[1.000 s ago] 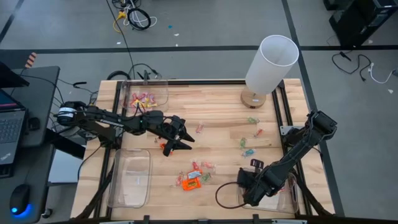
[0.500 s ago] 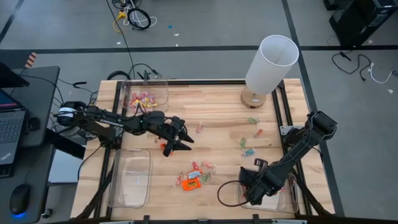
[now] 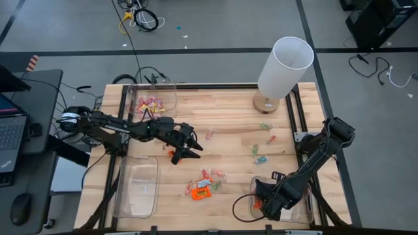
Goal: Sort candy
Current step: Put the chocolate into the bottom right transparent bin
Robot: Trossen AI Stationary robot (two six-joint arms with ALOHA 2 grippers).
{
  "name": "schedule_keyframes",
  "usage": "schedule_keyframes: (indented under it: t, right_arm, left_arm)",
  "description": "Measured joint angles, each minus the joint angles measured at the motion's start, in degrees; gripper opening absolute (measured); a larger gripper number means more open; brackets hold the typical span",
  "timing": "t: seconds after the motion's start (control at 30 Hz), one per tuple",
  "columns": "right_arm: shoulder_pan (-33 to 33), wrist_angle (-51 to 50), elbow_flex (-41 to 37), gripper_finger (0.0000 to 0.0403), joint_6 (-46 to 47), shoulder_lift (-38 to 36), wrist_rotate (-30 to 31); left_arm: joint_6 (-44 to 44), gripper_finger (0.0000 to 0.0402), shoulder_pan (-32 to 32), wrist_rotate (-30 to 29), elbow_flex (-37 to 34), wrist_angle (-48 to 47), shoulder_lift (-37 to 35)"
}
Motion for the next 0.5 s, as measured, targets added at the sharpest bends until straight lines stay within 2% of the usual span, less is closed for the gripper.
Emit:
schedule_keyframes:
  t: [0.27,0.37,0.5]
  right_arm:
    - [2.0,-7.4,4.2,0.0,4.0,0.0,0.6]
    - [2.1,-11.9,8.3,0.0,4.6,-0.1,4.4]
    - [2.1,-18.4,14.2,0.0,4.6,-0.1,13.2]
  left_arm:
    - [2.8,0.0214,-0.1,7.1,0.0,-6.7,0.0]
    - [4.2,0.0214,-0.4,7.4,0.0,-10.6,0.0]
    - [5.9,0.0214,-0.9,5.2,0.0,-14.6,0.0]
